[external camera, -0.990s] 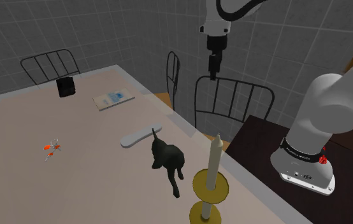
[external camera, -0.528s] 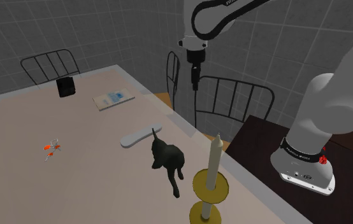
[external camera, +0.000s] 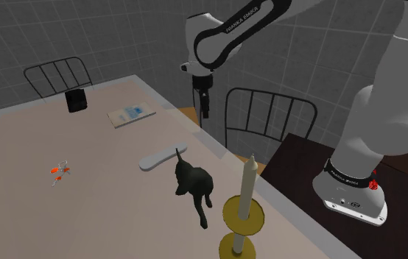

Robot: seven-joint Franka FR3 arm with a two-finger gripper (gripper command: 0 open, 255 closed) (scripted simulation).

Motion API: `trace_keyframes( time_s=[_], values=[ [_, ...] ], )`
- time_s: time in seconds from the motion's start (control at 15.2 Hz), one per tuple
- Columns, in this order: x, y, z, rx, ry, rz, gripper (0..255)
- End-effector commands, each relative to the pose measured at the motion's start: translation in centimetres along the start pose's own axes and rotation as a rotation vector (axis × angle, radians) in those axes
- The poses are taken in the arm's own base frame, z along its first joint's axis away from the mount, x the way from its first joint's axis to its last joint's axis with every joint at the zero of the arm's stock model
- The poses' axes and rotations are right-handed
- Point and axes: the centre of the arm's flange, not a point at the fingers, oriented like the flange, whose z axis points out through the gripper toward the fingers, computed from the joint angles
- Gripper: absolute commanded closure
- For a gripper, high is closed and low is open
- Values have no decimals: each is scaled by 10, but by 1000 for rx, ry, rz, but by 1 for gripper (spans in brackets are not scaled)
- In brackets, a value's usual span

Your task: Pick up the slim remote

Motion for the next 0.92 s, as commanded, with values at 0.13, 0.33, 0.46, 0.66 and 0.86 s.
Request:
trace_keyframes(
  time_s=[0.13, 0.33, 0.46, 0.66, 0.86],
  values=[
    [46, -8, 24, -5, 4, -121, 0],
    [79, -18, 43, -9, 7, -210, 0],
    [101, -26, 56, -12, 8, -269, 0],
    [132, -40, 75, -16, 11, -358, 0],
    [162, -57, 95, -20, 14, -447, 0]
  ],
)
